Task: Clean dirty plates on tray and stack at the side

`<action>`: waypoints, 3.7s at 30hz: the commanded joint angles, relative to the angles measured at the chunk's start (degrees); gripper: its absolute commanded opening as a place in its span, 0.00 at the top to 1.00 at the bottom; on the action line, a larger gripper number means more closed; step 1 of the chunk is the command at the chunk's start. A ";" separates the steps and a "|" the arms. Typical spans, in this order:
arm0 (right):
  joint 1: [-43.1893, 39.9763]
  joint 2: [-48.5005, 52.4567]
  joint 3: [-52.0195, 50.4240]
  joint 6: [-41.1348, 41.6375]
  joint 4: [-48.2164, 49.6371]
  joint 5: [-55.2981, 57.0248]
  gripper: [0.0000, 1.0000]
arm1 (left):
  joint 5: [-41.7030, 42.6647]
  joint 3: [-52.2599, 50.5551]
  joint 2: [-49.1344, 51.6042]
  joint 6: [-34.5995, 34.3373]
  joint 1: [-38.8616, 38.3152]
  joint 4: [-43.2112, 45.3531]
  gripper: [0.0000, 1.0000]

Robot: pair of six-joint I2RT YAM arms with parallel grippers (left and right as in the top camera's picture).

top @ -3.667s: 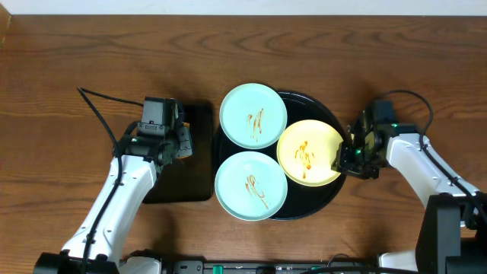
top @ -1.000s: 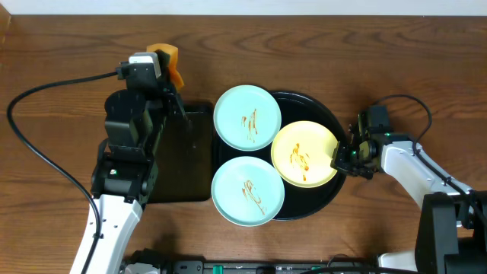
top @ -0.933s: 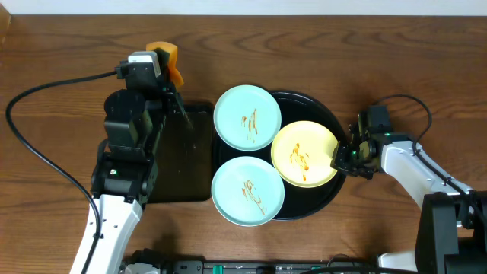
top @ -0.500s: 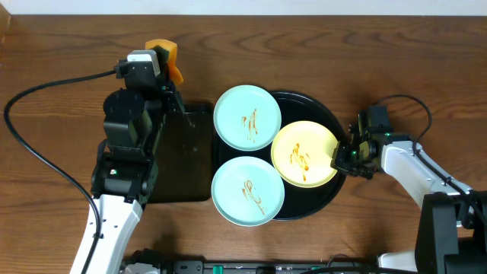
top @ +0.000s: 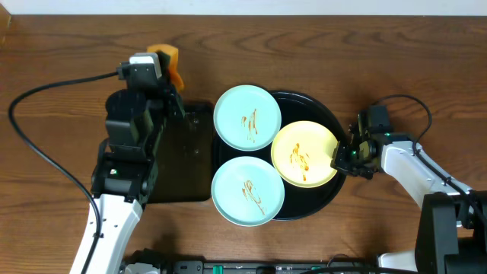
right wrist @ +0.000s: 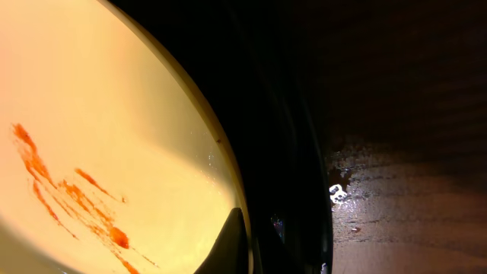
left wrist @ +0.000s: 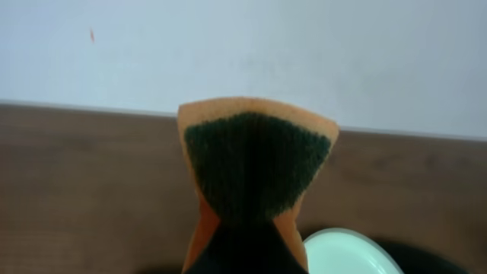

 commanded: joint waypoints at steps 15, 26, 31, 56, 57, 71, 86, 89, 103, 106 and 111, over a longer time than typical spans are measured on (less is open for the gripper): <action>0.17 0.22 -0.50 -0.68 0.15 0.50 0.99 | -0.28 0.42 20.57 -5.81 -0.13 -17.55 0.93; 0.17 0.22 -0.50 -0.68 0.15 0.48 0.99 | -0.24 0.42 26.88 -7.96 -0.13 -21.73 0.93; 0.17 0.22 -0.50 -0.68 0.15 0.48 0.99 | -0.22 0.42 26.88 -7.96 -0.13 -21.77 0.93; 0.17 0.22 -0.50 -0.85 -0.04 0.28 0.99 | 12.87 4.48 18.99 -7.93 -0.81 -24.30 0.93; 0.17 0.22 -0.50 -0.85 -0.04 0.28 0.99 | 13.22 4.70 17.75 -7.96 -1.36 -24.02 0.93; 0.31 0.22 -0.50 -3.39 -0.70 -0.57 0.99 | 26.80 9.03 23.23 -20.39 -22.58 -11.85 0.93; 0.31 0.22 -0.50 -3.41 -1.81 -0.57 0.99 | 26.80 15.32 42.91 -30.86 -37.18 -7.50 0.92; 0.31 0.22 -0.50 -3.41 -1.81 -0.57 0.99 | 26.80 15.32 45.62 -31.89 -39.04 -7.04 0.93; 0.31 0.22 -0.50 -3.41 -2.45 -0.57 0.99 | -0.48 15.34 51.23 -25.79 -38.62 -5.62 0.92; 0.31 0.22 -0.50 -3.43 -2.47 -0.57 0.99 | -0.44 15.45 51.17 -25.03 -37.38 -5.46 0.93; 0.31 0.22 -0.50 -3.45 -2.51 -0.57 0.99 | 0.00 15.45 50.36 -24.92 -37.29 -15.45 0.93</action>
